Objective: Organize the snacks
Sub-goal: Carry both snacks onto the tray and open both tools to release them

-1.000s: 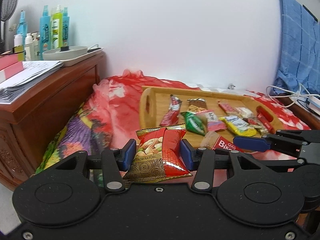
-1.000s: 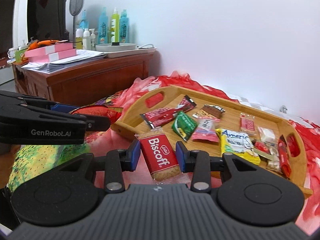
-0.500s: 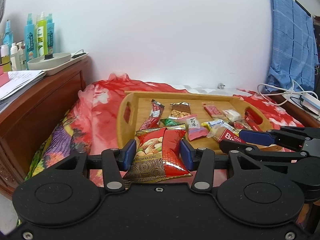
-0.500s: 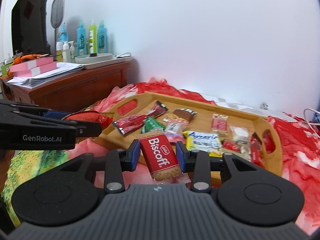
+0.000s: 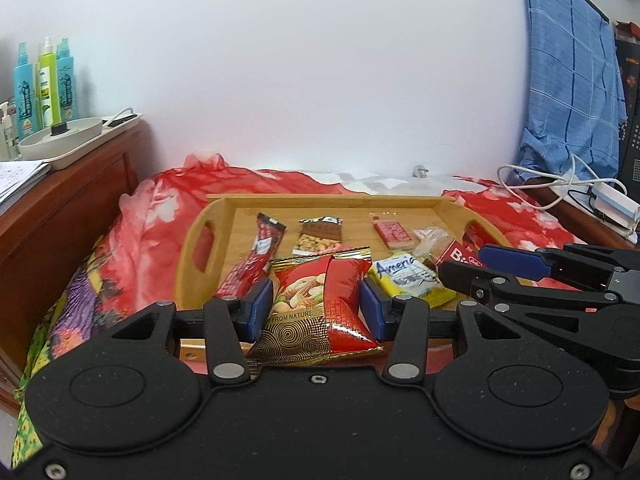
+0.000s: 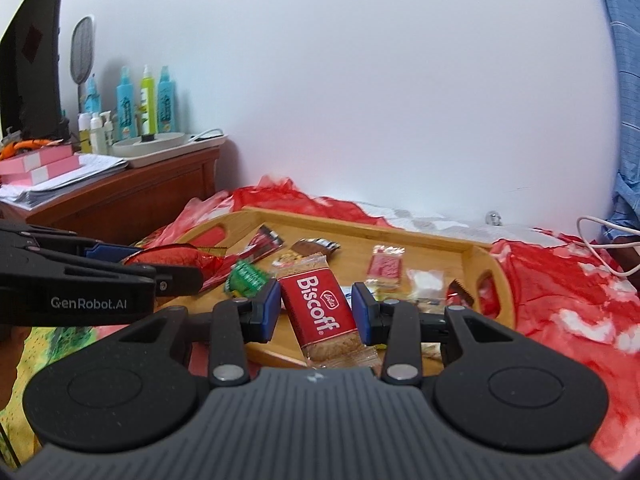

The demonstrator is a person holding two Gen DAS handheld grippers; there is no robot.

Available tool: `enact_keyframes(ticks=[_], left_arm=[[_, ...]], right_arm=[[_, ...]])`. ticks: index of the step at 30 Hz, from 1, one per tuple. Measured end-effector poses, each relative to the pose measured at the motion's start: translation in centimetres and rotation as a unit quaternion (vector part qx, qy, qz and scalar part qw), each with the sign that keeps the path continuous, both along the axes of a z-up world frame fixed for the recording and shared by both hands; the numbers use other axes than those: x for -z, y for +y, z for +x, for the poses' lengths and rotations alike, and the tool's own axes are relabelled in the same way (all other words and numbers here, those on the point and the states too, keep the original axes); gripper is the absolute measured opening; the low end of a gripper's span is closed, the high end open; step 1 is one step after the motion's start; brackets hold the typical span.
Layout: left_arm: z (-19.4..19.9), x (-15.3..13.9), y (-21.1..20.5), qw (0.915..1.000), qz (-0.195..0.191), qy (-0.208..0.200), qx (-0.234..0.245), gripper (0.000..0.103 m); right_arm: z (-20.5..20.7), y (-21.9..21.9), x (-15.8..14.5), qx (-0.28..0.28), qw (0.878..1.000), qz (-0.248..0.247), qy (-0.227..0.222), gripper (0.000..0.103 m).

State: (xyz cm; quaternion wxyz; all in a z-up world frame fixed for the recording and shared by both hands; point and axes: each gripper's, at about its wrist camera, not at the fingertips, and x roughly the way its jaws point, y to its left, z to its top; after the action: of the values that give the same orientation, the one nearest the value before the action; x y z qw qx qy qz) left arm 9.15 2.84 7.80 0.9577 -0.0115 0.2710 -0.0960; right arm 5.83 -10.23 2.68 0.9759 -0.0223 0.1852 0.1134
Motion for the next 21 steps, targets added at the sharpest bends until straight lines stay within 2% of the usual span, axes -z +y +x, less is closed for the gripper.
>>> enact_keyframes(ticks=[8,21], left_arm=[[2.6,-0.5,-1.2,0.9997,-0.016,0.015,-0.009,0.045],[6.3,-1.1,-4.3,0.9998,-0.004,0.012,-0.017,0.045]], right_arm=[[1.3,-2.1,-0.3,0.025,0.999,0.019,-0.007,0.044],[4.4,-5.7,-0.1,0.072,0.995,0.063,-0.009,0.044]])
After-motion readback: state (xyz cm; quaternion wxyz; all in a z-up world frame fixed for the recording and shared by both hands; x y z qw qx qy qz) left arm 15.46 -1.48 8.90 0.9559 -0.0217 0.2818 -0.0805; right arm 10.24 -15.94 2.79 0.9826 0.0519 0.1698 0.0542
